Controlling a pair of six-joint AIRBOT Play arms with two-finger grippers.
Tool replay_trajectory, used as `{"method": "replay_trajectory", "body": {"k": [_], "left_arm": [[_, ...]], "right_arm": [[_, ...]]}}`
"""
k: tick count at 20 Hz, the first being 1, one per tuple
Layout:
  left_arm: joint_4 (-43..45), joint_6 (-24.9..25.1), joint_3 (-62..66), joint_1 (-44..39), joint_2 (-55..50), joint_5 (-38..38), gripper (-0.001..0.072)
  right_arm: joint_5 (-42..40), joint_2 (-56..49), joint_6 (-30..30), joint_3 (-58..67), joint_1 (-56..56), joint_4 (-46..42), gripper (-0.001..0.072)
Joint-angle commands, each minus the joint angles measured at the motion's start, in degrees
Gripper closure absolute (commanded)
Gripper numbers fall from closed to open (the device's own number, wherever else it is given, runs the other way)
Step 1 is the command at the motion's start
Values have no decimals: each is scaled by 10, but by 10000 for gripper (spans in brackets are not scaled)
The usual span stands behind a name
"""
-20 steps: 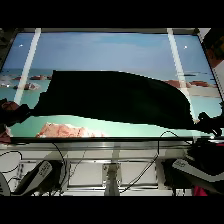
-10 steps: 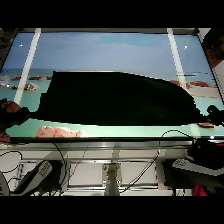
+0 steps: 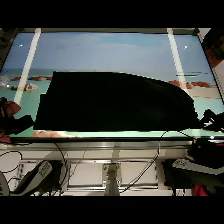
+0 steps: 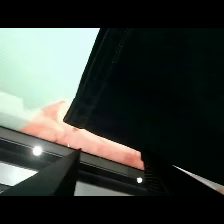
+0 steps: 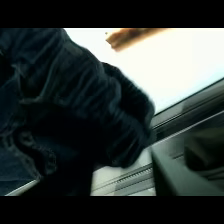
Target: Fold the clothes and pants, and hang the long-sleeved shirts on hangers.
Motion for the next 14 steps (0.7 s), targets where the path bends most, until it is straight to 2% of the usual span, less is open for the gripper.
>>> {"method": "replay_trajectory", "body": {"k": [1, 3, 4, 5, 6, 8, 9, 10, 14], "left_arm": [[23, -32, 16, 0, 0, 29, 220], [0, -92, 57, 0, 0, 59, 220], [-44, -110, 81, 0, 0, 68, 220], [-107, -107, 98, -1, -1, 68, 219], [-184, -88, 107, -7, -1, 69, 218], [-282, -32, 108, -29, -7, 69, 218], [-295, -25, 108, -41, -13, 69, 218], [-294, -25, 108, -53, -19, 68, 218], [-294, -25, 108, -82, -26, 69, 217]], "right_arm": [[-11, 0, 1, 68, 0, 2, 279], [-58, 0, 33, 132, 0, 18, 279], [-88, -3, 38, 155, 0, 50, 279], [-96, -11, 38, 172, 0, 90, 279], [-87, -32, 37, 186, 0, 142, 249], [-44, -94, 13, 199, 0, 247, 226], [-30, -125, 4, 202, 0, 285, 176], [-28, -153, -2, 202, 0, 306, 174], [-69, -229, -2, 202, 13, 294, 154]]}}
